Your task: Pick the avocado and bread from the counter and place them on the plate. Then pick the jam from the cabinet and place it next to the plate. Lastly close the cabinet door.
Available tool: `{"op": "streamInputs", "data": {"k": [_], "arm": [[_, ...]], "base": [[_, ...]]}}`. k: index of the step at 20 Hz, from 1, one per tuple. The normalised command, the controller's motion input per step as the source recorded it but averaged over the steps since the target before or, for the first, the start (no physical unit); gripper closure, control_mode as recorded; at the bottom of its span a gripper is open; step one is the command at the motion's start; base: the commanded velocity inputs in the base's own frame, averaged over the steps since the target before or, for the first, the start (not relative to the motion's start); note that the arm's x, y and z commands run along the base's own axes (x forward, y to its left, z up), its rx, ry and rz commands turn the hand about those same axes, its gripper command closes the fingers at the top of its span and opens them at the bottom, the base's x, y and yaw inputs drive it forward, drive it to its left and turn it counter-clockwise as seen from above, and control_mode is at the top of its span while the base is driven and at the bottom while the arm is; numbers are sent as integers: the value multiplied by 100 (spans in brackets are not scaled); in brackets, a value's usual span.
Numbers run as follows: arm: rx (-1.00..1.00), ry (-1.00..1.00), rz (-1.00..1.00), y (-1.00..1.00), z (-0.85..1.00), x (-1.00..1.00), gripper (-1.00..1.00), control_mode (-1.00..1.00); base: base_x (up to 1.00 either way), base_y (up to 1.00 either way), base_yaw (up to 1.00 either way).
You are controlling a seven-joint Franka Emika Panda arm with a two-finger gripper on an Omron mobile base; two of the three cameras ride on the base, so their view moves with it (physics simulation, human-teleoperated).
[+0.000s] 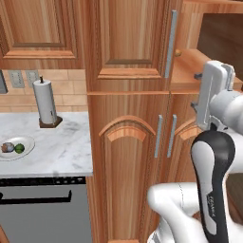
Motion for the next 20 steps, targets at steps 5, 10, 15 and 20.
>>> {"op": "streamInputs", "data": {"k": [5, 10, 15, 20], "arm": [[0, -2, -3, 0, -5, -71, -100, -100], [0, -7, -6, -6, -5, -74, -100, -100], [0, -13, -7, -10, -9, -81, -100, -100], [0, -10, -7, -24, -6, -71, -100, -100]], "base": [[0, 0, 0], [0, 0, 0], [0, 0, 0], [0, 0, 0]]}}
